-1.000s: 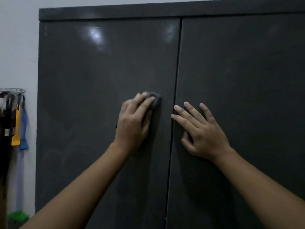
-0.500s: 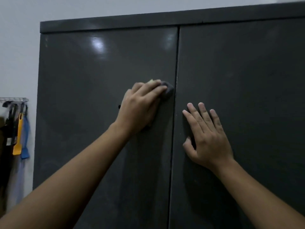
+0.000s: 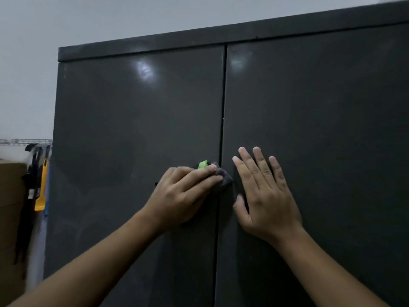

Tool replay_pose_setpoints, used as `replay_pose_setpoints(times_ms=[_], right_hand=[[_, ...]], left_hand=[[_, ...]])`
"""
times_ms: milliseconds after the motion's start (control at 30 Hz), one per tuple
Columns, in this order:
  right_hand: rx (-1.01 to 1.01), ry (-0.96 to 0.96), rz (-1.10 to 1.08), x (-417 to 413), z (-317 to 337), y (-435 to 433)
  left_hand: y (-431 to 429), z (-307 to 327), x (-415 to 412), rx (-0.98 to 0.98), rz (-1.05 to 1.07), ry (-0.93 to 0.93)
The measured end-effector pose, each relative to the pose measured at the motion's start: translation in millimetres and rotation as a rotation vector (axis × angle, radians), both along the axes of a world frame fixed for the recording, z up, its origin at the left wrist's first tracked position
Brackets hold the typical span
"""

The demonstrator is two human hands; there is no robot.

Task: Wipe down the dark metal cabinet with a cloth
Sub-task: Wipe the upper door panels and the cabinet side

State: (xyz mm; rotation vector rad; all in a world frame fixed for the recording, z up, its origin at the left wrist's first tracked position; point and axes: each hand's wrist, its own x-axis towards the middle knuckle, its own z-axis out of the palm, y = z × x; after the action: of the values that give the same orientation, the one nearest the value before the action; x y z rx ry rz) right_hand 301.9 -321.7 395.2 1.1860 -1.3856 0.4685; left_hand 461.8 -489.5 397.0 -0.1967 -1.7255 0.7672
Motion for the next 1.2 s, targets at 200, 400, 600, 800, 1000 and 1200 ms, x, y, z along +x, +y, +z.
replay_pose_setpoints(times_ms=[200, 400, 600, 800, 1000, 1200], right_hand=[[0.018, -0.02, -0.016, -1, -2, 1], [0.058, -0.045, -0.03, 0, -1, 4], [0.092, -0.036, -0.026, -2, 0, 6], [0.098, -0.031, -0.045, -1, -1, 5], [0.071, -0.036, -0.04, -1, -3, 3], [0.056, -0.036, -0.041, 1, -1, 4]], left_hand=[[9, 71, -5, 0.257, 0.069, 0.233], [35, 79, -33, 0.561, -0.069, 0.402], [32, 14, -31, 0.351, -0.027, 0.234], [28, 62, -15, 0.179, 0.149, 0.132], [43, 154, -27, 0.409, 0.161, 0.336], [38, 163, -27, 0.447, 0.093, 0.333]])
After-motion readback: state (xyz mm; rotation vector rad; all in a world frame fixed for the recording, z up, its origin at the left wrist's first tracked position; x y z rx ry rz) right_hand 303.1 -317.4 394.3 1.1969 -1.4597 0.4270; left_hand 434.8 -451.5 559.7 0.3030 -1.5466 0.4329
